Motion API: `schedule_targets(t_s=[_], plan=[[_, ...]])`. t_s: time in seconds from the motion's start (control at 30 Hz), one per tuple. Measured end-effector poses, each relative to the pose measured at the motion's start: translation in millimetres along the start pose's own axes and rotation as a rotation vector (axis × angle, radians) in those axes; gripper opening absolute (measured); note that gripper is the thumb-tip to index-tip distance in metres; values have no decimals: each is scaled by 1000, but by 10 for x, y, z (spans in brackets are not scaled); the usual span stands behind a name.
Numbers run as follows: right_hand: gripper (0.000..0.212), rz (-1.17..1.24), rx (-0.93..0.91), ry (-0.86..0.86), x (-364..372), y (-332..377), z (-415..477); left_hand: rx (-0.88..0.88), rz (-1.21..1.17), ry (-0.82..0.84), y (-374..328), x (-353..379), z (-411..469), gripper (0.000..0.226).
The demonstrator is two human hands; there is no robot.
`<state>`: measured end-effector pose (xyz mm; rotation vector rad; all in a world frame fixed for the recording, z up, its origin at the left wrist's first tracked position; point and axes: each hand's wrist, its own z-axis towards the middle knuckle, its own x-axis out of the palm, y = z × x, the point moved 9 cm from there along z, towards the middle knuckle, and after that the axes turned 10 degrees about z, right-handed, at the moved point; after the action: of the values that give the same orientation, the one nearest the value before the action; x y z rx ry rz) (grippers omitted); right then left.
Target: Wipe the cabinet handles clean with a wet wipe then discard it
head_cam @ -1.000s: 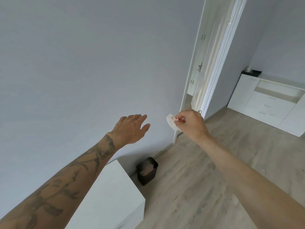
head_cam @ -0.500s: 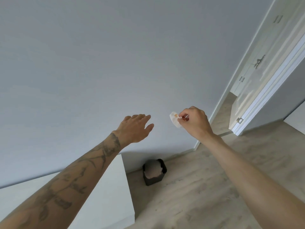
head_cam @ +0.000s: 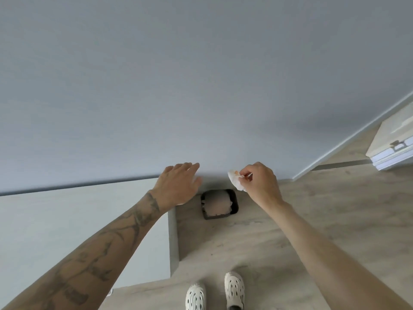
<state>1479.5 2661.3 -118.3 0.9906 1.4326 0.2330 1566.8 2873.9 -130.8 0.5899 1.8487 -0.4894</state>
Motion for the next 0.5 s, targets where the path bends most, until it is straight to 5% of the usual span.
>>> schedule_targets(t_s=[0.2, 0.5], plan=[[28, 22, 85, 149, 1287, -1138, 710, -127, -59, 81, 74, 1405, 627, 53], [16, -49, 111, 256, 2893, -2533, 1361, -211, -86, 180, 145, 3246, 1230, 55]])
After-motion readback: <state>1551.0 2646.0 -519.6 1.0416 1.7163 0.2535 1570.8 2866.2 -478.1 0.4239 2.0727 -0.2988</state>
